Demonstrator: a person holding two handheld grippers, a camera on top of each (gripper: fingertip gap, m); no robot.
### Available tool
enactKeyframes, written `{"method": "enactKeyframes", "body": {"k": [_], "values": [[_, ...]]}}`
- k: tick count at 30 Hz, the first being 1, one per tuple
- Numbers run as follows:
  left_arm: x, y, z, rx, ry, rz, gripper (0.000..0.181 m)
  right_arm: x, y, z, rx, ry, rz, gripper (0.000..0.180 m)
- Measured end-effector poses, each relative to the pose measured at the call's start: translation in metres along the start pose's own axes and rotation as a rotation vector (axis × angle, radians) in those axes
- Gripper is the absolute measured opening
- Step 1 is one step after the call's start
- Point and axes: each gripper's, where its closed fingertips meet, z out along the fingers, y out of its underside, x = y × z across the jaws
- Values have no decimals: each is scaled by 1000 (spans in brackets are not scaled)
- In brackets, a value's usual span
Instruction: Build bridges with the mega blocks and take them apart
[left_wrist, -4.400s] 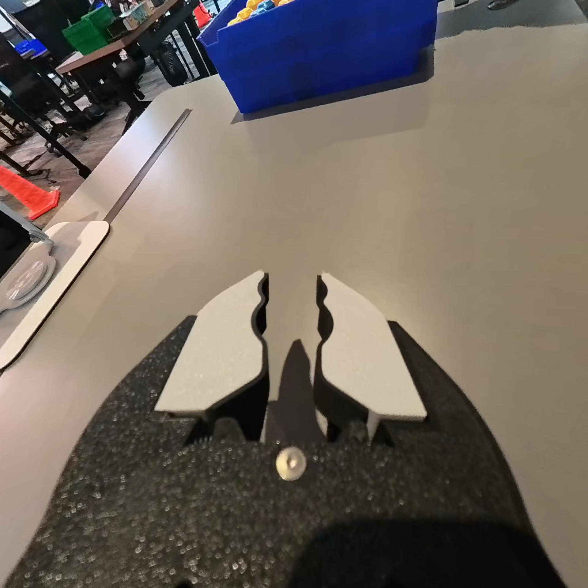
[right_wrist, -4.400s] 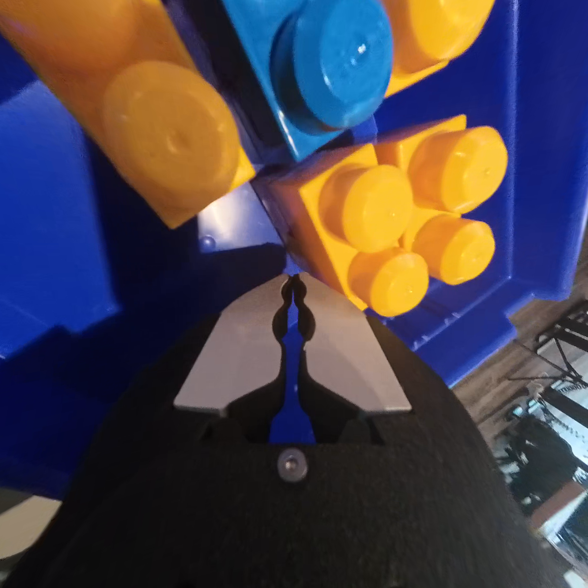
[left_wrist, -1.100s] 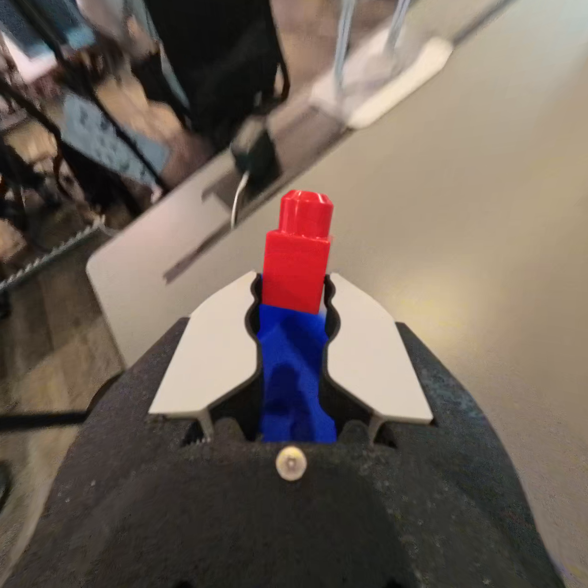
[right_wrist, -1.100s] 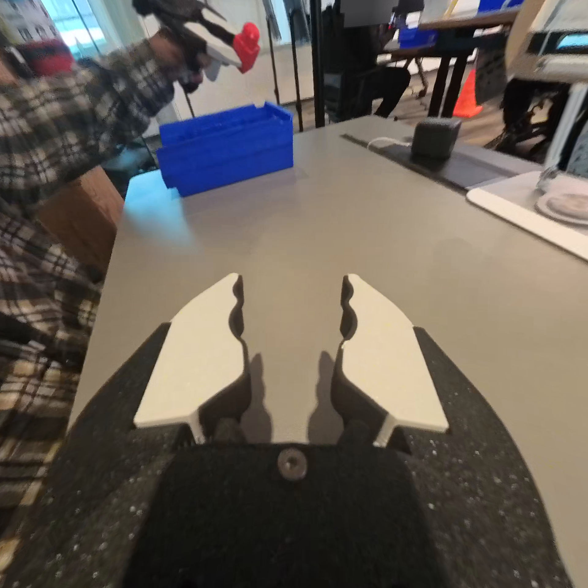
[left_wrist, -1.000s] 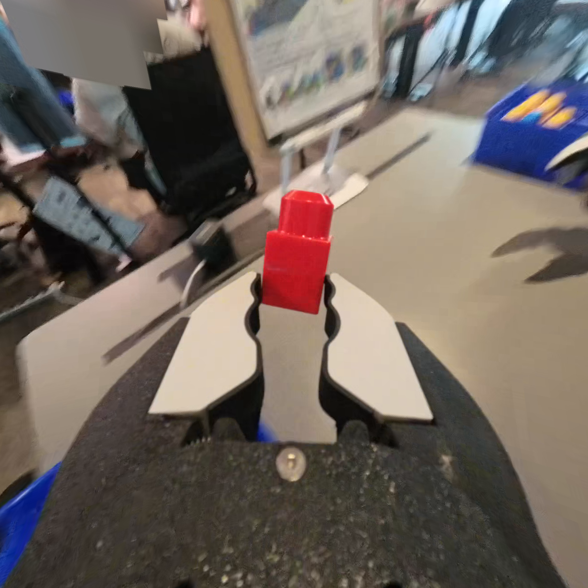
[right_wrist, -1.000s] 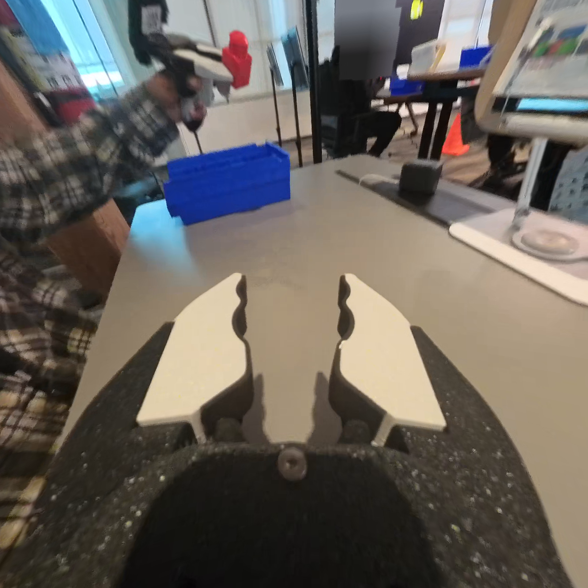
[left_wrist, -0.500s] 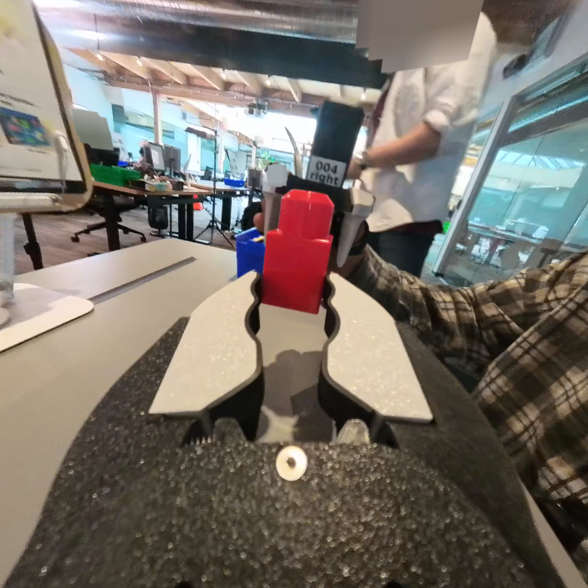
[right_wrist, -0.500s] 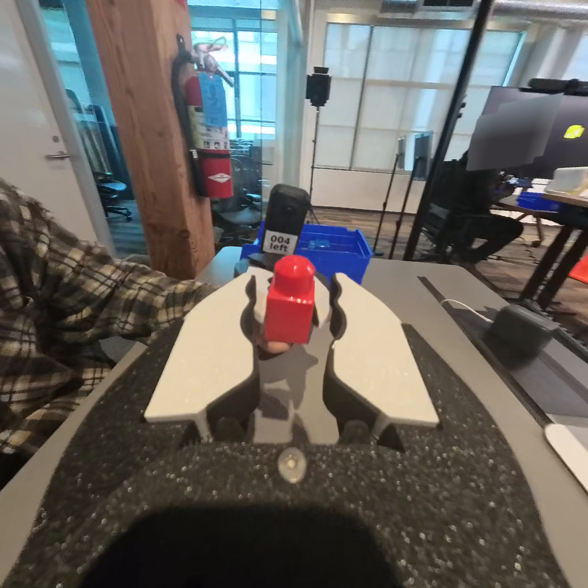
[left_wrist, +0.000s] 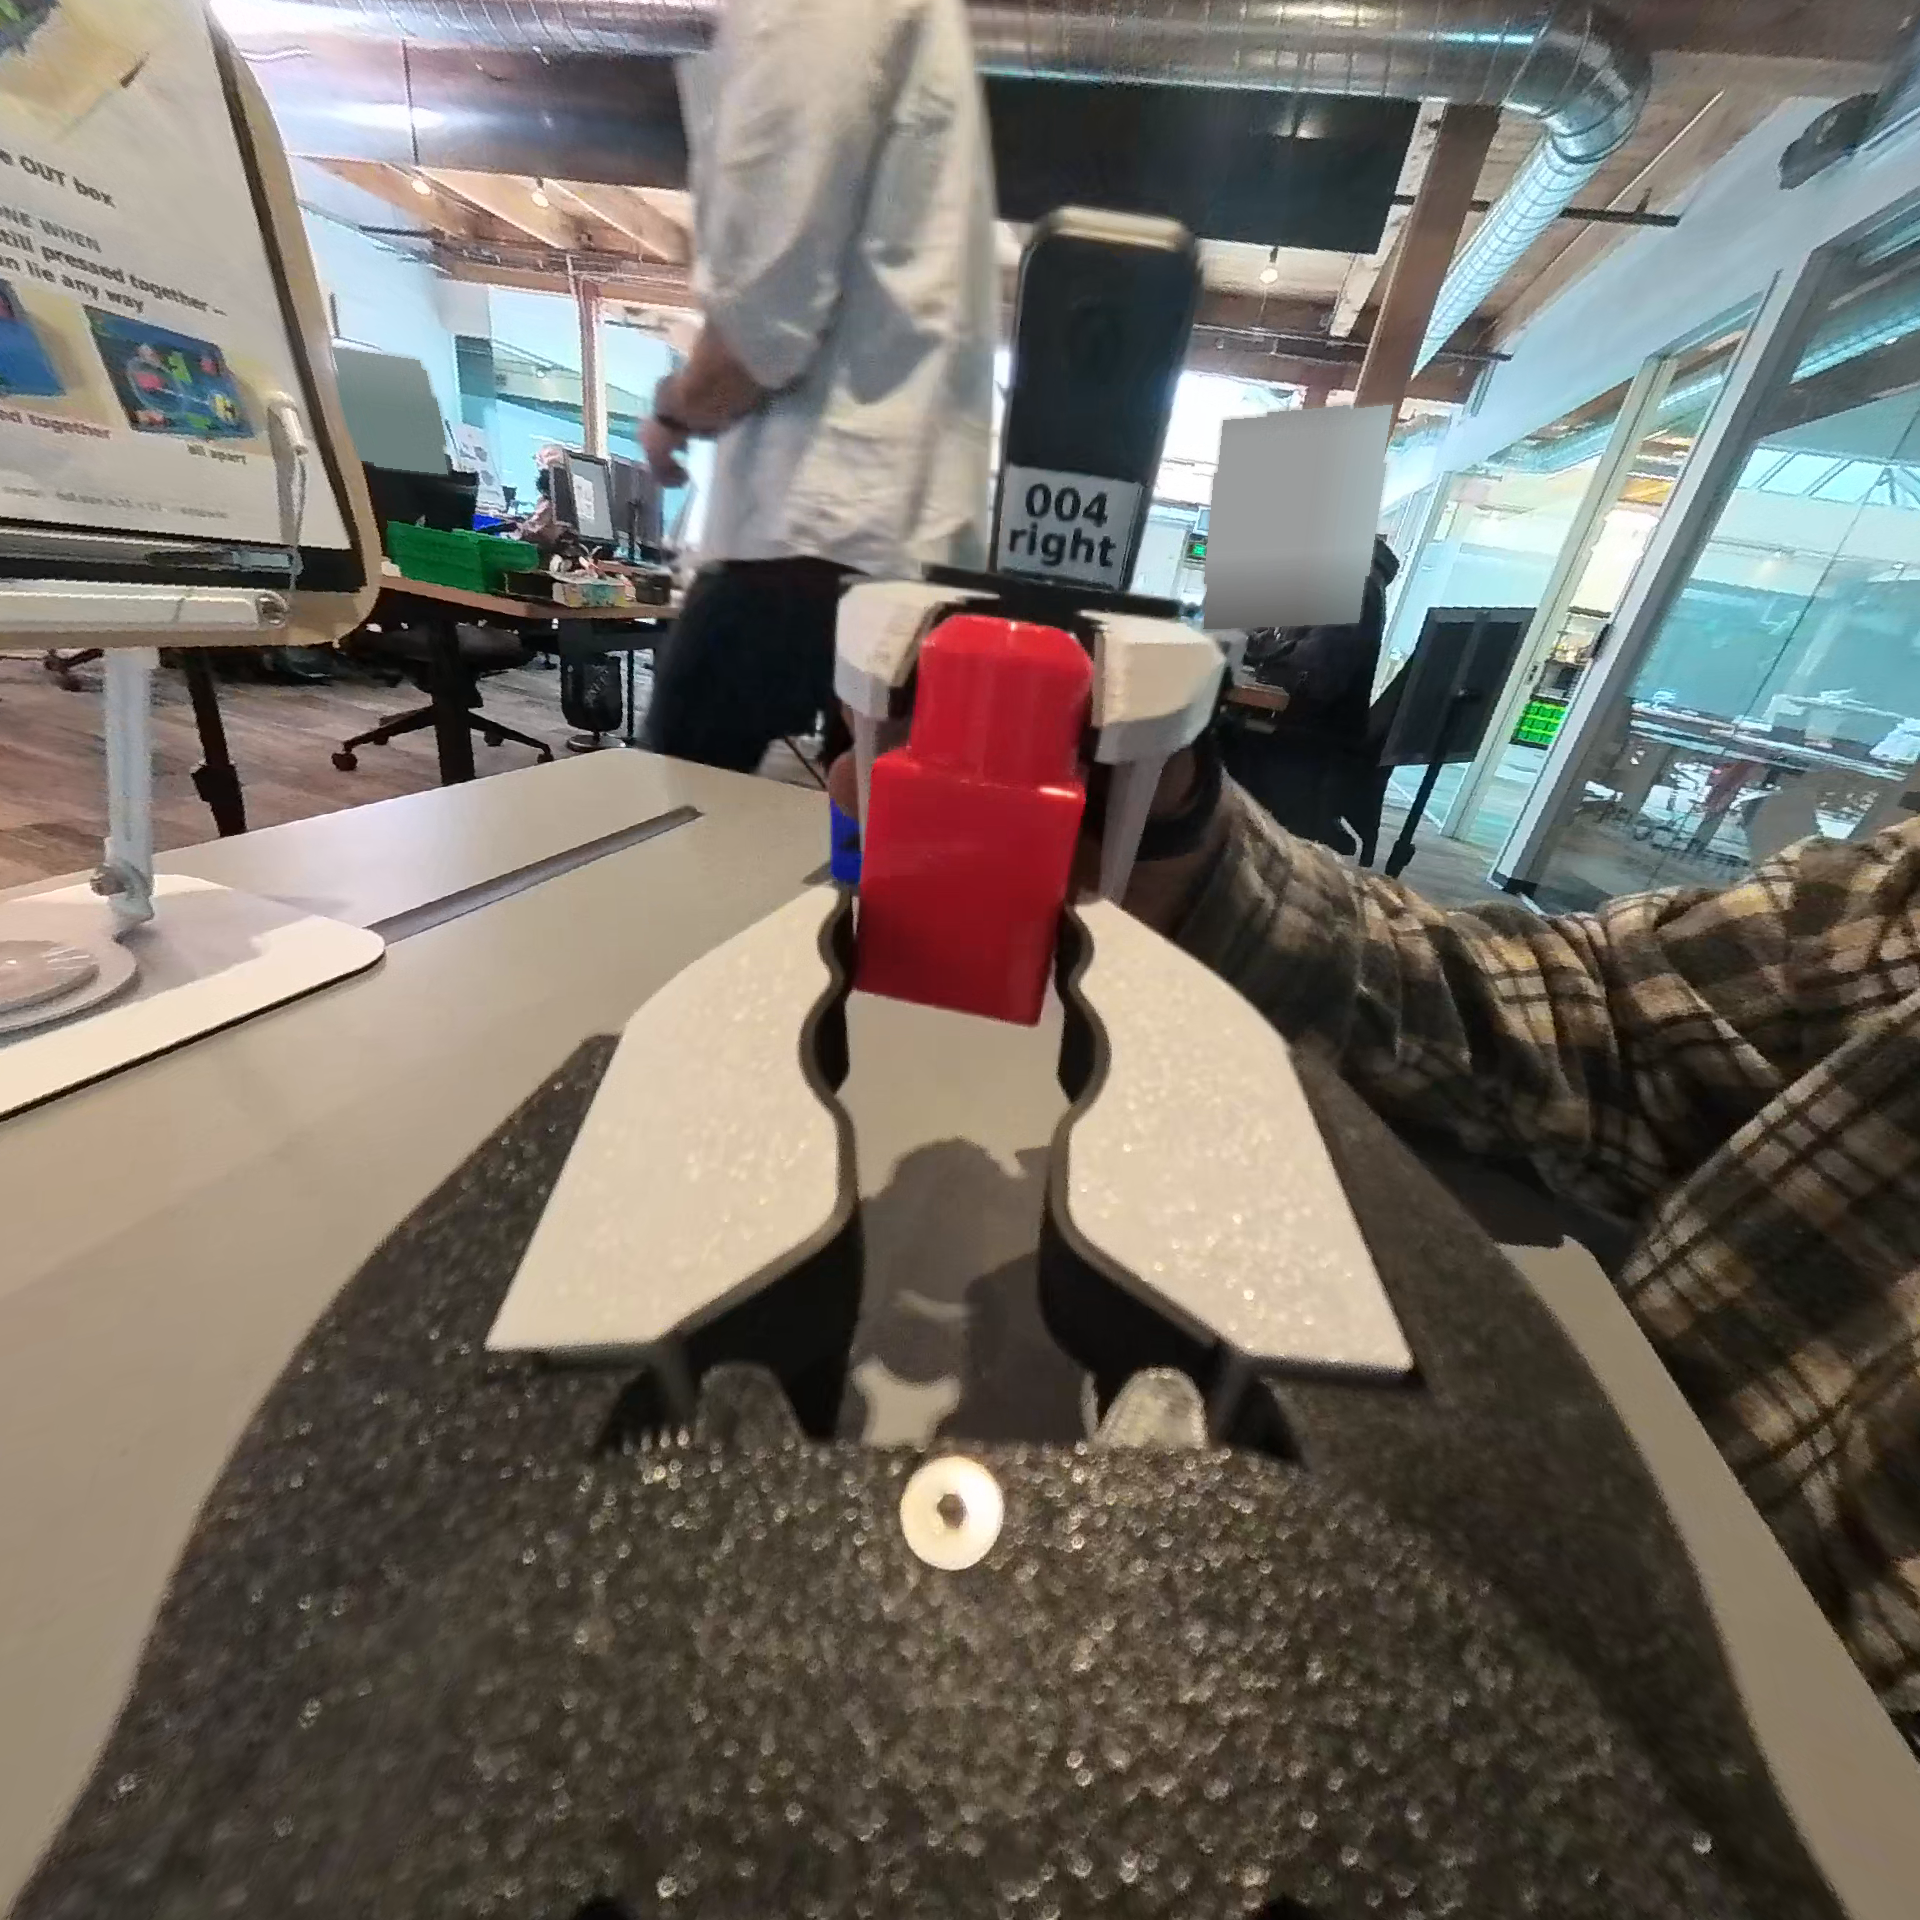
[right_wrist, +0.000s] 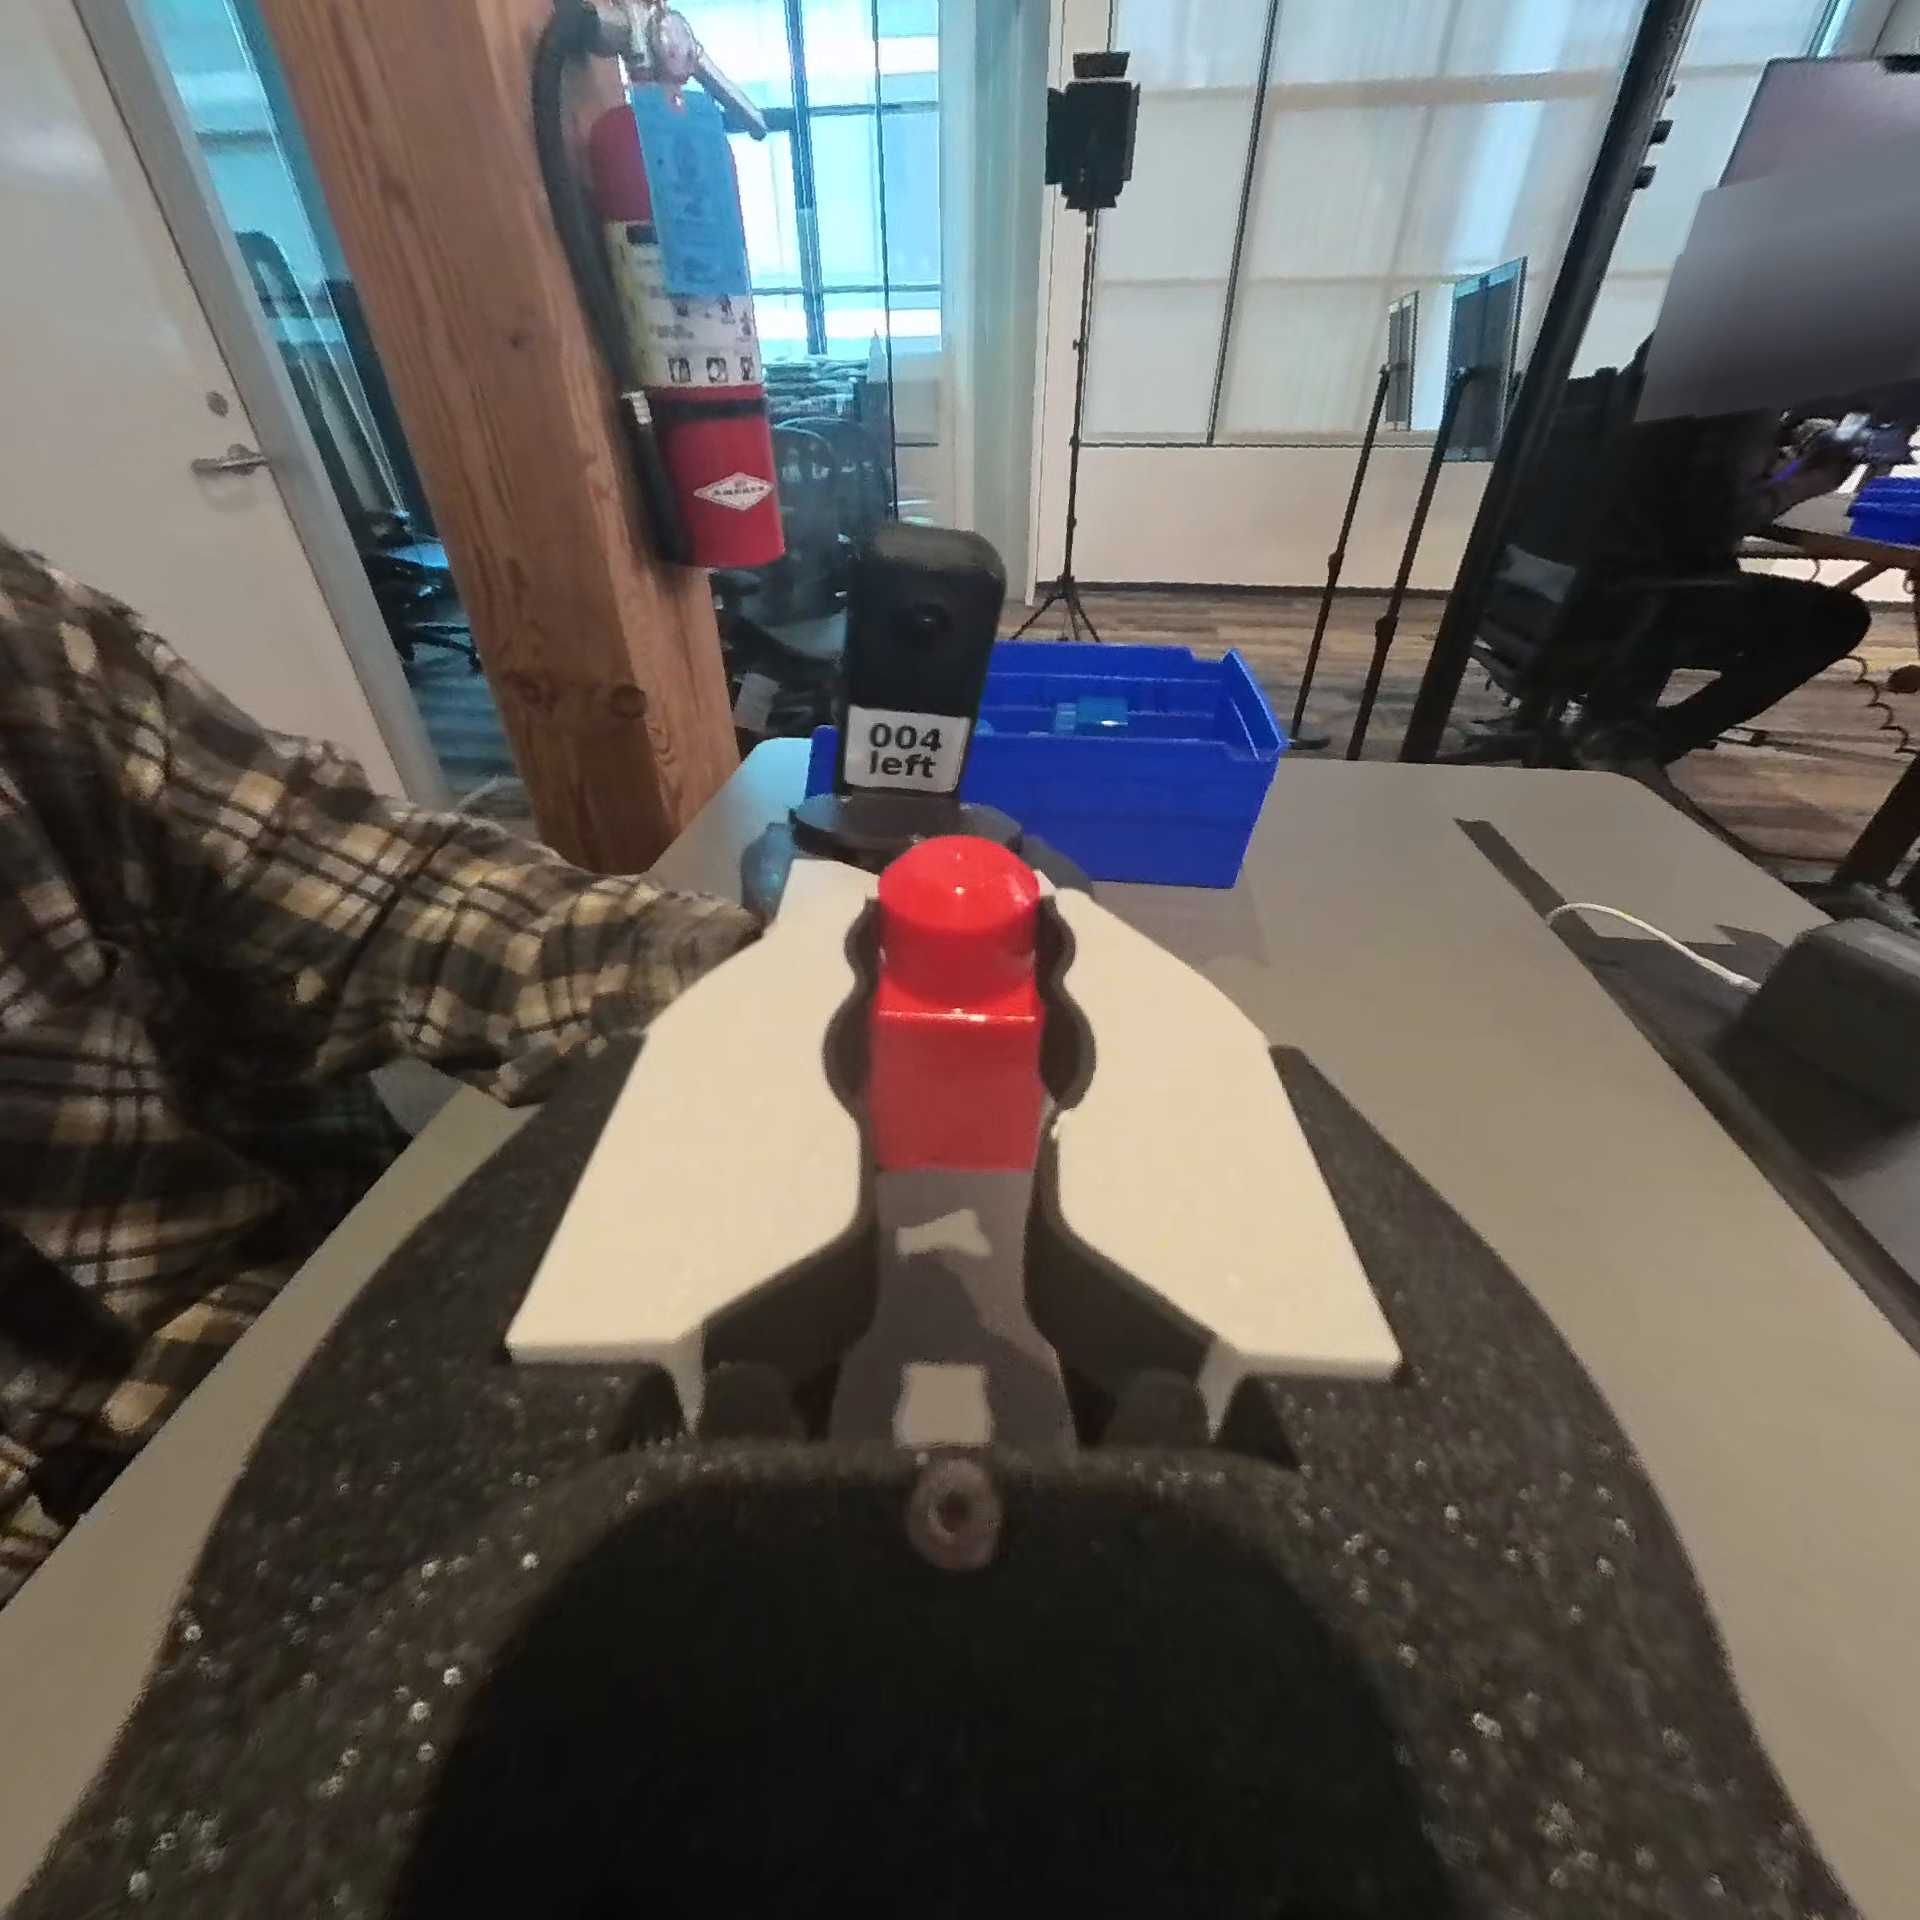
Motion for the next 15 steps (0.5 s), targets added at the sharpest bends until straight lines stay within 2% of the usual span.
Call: {"method": "enactKeyframes", "body": {"k": [4,7,10,15], "values": [[-3,9,-1,-63,-13,17,38,-1,6,-2,-37,-8,-28,28],[-17,8,-13,-86,-63,35,50,7,12,-9,-56,20,-36,28],[-42,-12,-43,-7,-141,19,53,22,42,-9,-155,77,-37,28],[-79,-36,-94,117,-294,-8,45,28,107,16,-367,77,-20,28]]}}
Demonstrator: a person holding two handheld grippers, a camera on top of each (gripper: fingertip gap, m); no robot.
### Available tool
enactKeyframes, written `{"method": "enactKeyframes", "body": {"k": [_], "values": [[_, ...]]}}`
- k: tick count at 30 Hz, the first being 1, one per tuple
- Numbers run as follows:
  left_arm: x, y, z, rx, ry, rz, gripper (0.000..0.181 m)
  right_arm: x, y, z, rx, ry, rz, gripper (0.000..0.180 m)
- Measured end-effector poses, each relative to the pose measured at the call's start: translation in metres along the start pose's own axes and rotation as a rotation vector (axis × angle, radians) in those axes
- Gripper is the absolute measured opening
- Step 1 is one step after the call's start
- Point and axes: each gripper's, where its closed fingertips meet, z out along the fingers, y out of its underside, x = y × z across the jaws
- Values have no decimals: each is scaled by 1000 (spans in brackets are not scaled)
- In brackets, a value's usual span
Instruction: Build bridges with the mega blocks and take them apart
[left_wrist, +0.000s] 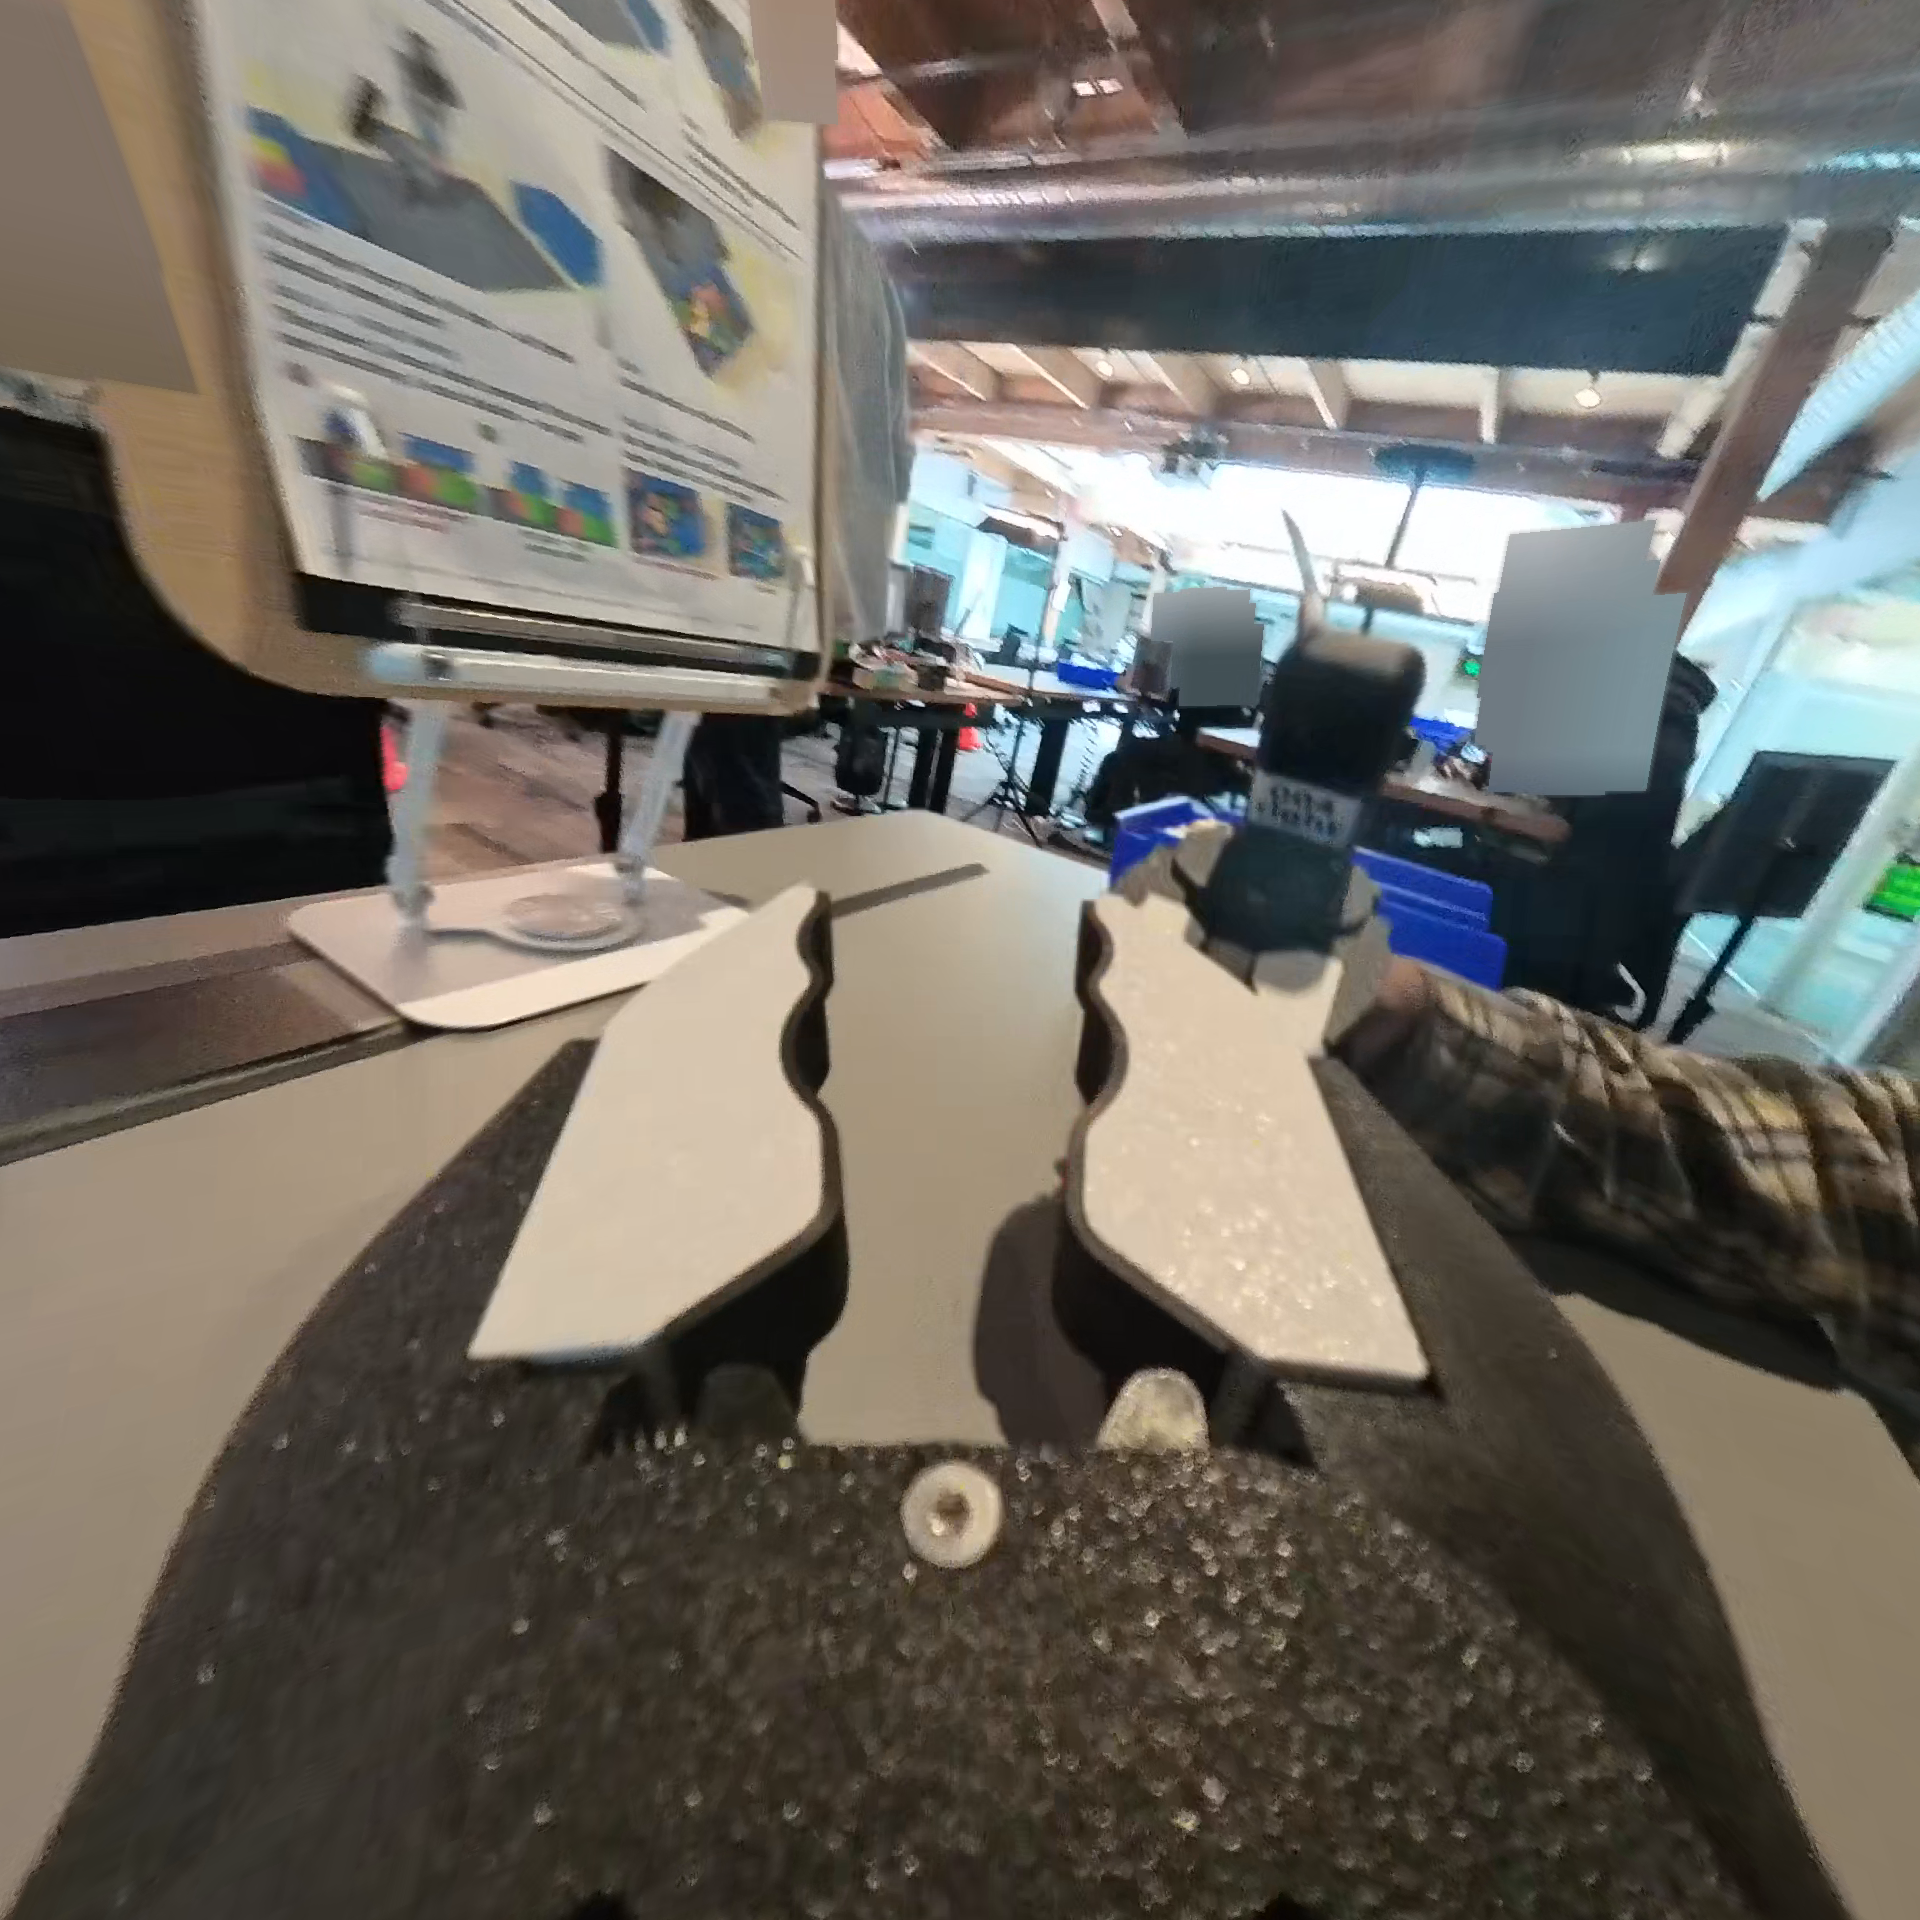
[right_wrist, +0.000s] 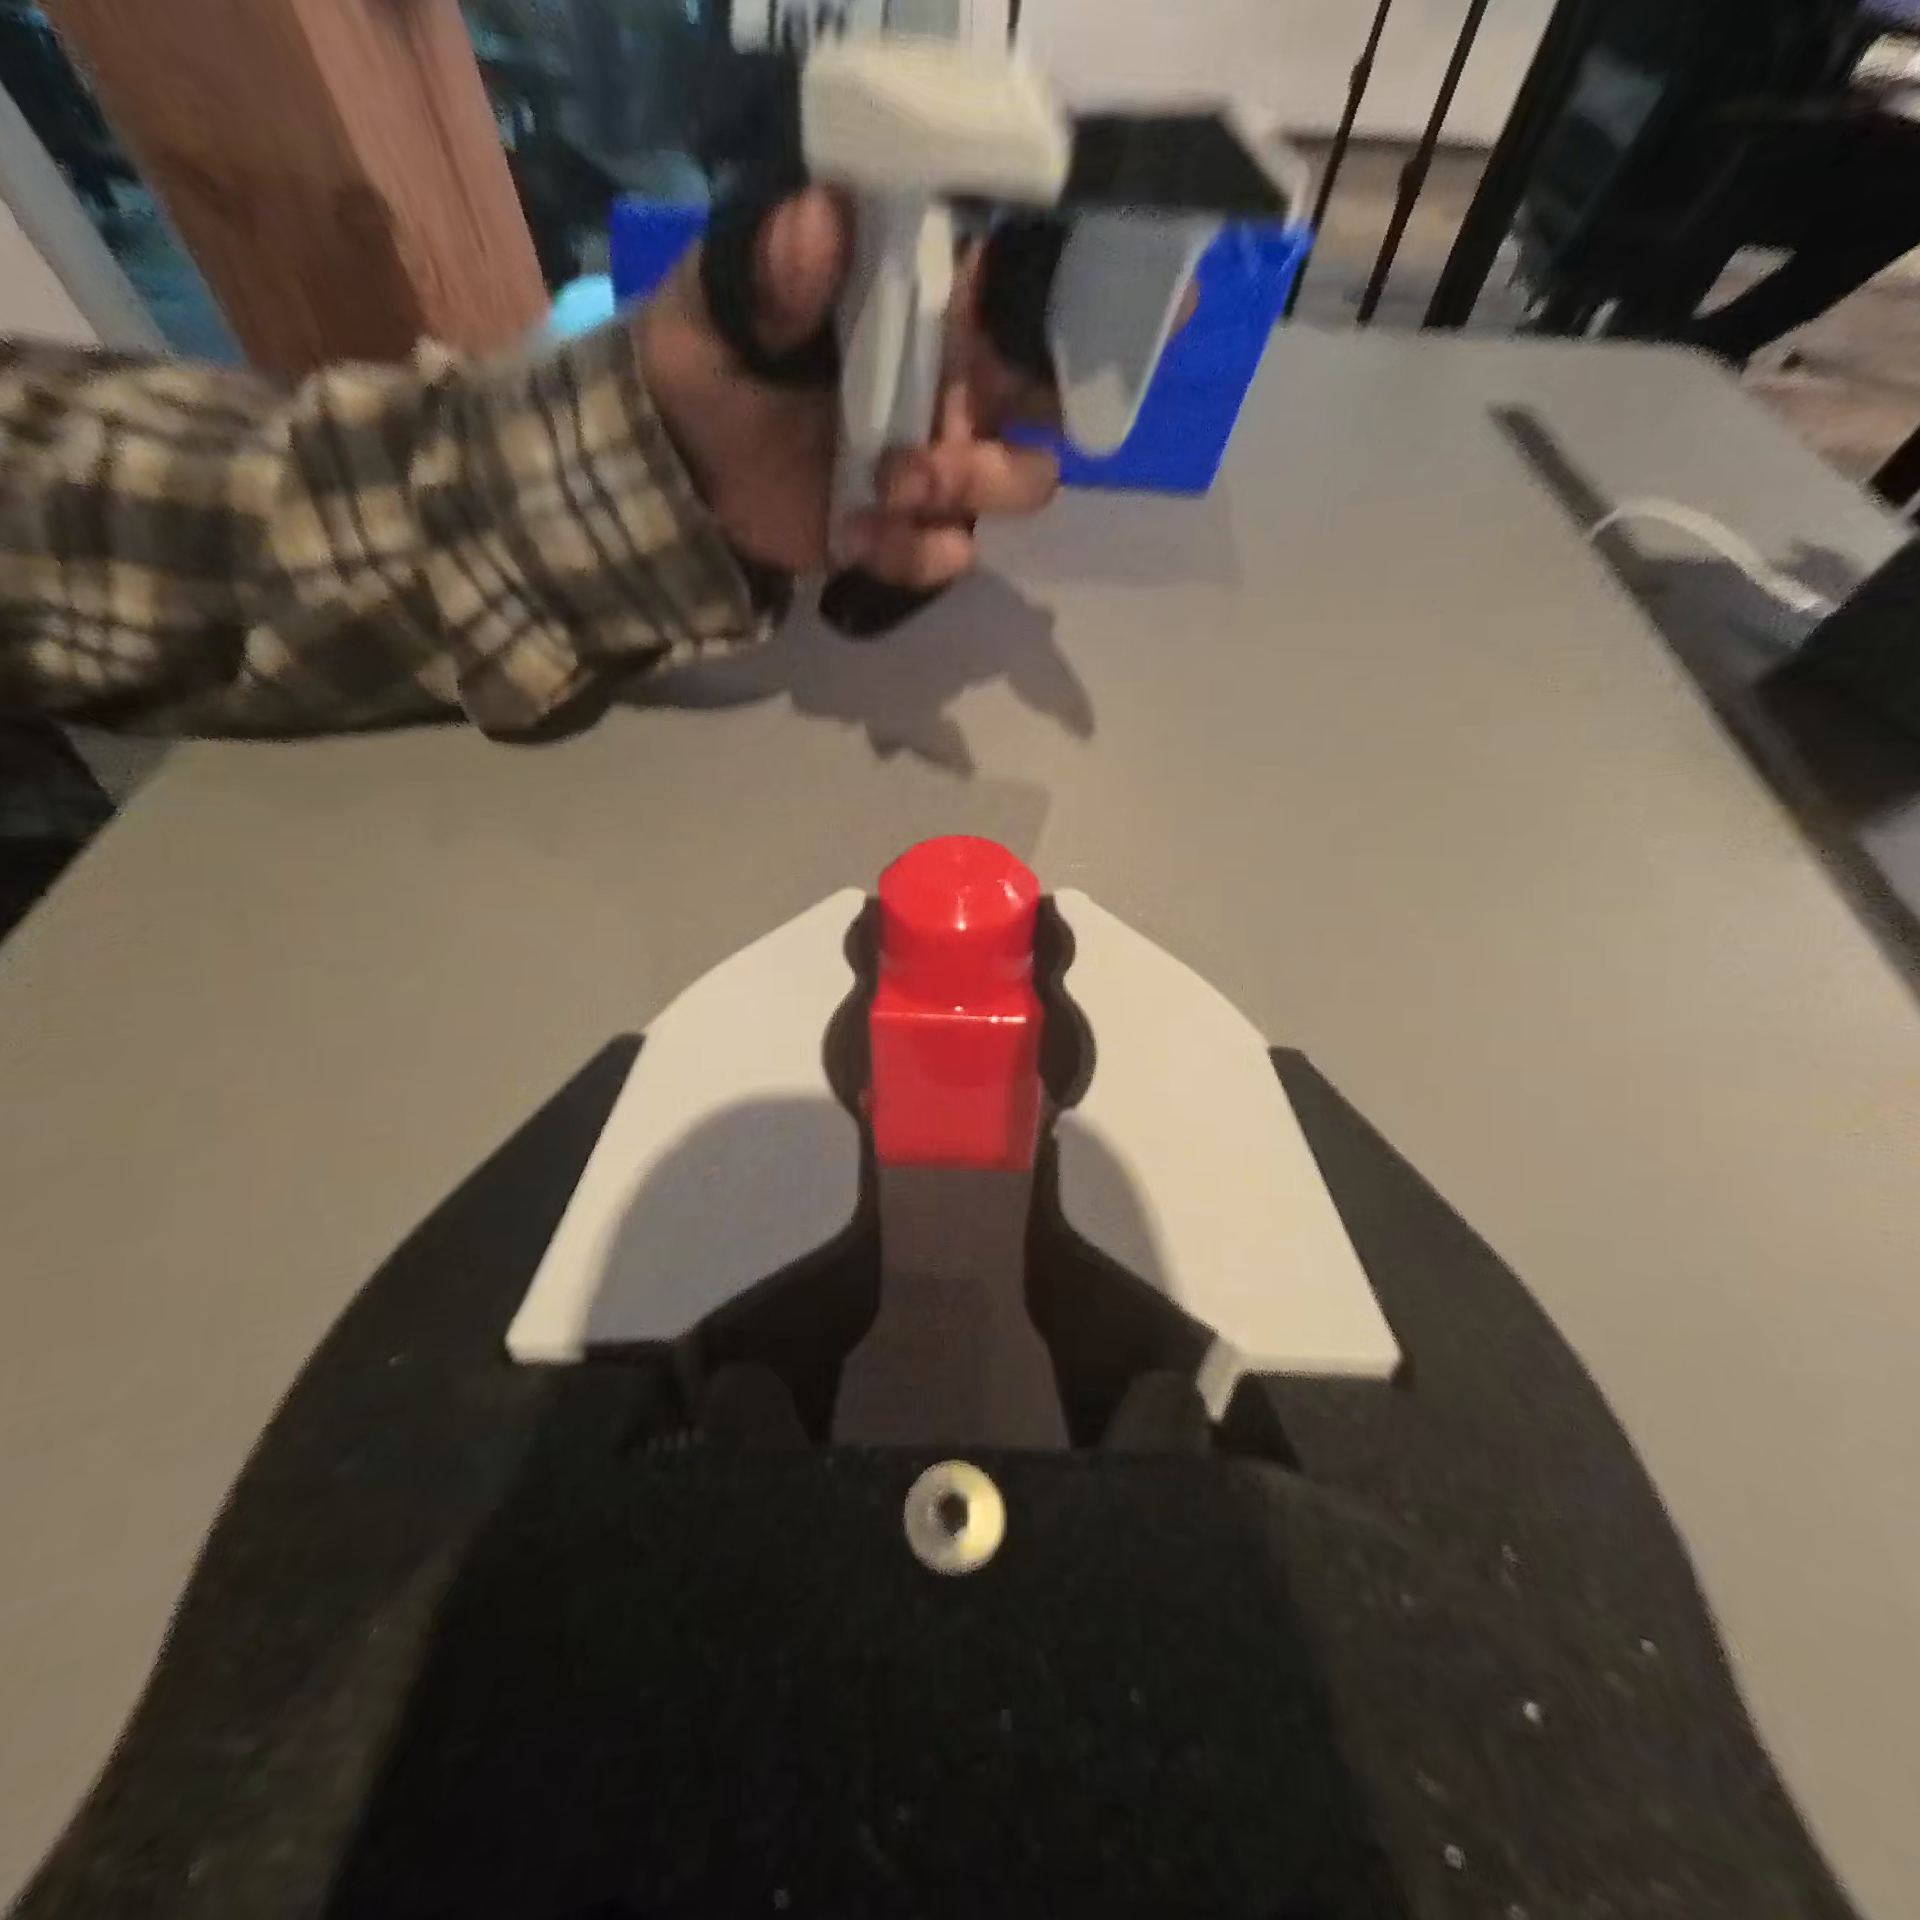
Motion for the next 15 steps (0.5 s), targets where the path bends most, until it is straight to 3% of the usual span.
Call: {"method": "enactKeyframes", "body": {"k": [7,15], "values": [[-4,-1,-2,-7,-21,12,40,-10,25,48,-110,-33,-15,29],[3,5,2,-39,5,35,35,-8,30,47,-109,-34,26,28]]}}
